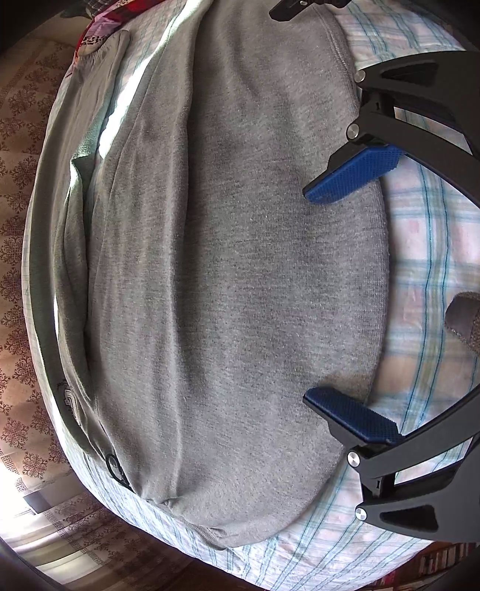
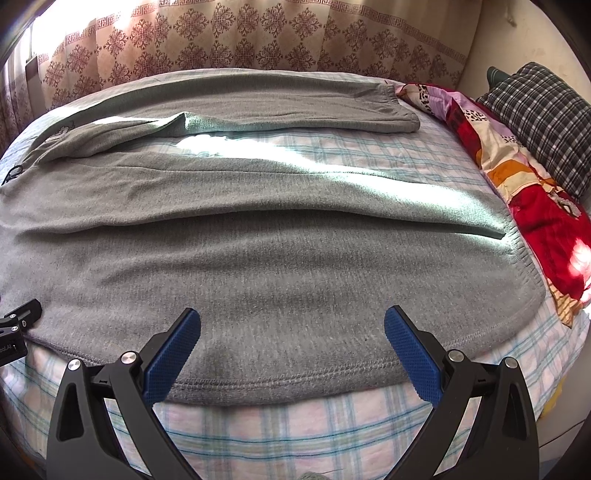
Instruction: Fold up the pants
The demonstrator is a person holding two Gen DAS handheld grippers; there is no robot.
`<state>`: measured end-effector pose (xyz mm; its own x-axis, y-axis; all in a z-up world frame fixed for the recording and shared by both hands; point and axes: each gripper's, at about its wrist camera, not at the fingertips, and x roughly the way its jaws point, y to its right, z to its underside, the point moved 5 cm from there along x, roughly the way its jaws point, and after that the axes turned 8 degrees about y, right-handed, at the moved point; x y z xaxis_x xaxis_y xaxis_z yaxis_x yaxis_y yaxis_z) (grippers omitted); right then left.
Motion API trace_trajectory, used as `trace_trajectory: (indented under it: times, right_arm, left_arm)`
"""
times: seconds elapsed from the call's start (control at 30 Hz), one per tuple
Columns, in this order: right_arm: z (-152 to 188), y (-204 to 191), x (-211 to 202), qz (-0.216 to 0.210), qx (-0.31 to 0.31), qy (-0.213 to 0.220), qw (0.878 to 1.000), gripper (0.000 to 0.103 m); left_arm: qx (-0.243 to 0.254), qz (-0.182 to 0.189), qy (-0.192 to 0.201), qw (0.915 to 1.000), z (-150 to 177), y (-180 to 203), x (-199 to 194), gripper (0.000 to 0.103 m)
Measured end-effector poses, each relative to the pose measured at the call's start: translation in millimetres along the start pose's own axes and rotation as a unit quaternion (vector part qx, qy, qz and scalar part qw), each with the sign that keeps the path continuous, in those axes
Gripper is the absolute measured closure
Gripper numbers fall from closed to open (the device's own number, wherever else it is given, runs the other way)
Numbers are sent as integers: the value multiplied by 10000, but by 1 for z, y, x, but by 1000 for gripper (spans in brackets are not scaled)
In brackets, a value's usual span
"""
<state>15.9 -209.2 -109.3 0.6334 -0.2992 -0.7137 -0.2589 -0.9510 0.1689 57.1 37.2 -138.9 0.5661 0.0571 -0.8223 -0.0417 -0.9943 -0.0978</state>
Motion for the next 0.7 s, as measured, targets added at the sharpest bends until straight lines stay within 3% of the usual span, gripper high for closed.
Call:
trace_trajectory:
  times: [0.2,0.47,0.7]
  right_arm:
    - [9,6,14,-186,189,-332,9991,5]
    - [3,12,13,-426,238,-431,9979,5]
    - [-29,76,10,-10,599,-96,9982,5]
  left_arm:
    - [72,133,-50,9999,1,-1,1,2]
    - [53,402,-73,9992,-12,0,-7,2]
    - [214,323,81,9992,-46,10,-9,2]
